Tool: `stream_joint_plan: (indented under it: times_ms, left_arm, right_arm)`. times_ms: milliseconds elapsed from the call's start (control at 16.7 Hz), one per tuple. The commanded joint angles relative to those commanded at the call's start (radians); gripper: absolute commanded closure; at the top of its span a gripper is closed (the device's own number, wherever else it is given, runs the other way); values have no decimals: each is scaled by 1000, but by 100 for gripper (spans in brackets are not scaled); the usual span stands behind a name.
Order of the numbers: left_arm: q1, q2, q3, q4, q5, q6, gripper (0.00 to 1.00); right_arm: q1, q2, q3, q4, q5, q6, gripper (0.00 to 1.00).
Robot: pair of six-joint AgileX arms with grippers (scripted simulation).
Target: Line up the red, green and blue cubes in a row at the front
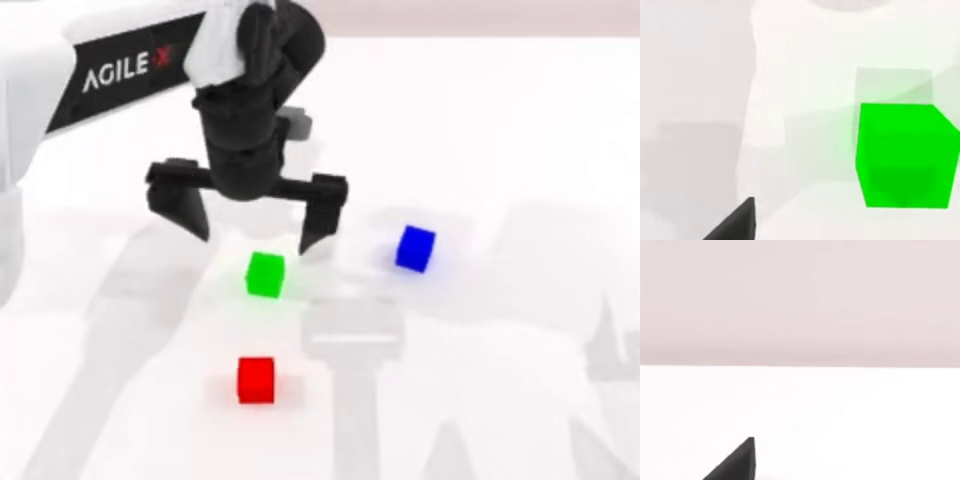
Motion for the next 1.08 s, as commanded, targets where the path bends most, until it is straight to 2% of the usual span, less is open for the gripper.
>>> stream_joint_plan:
  times_ms: [300, 600, 1080]
  left_arm:
    - [-1, 60, -127, 199, 1, 0, 0]
    - [-1, 75, -151, 229, 1, 0, 0]
    - [-1, 75, -151, 229, 1, 0, 60]
  right_arm:
    - [0, 0, 0, 0, 0, 0, 0]
    - [0, 0, 0, 0, 0, 0, 0]
    - [0, 0, 0, 0, 0, 0, 0]
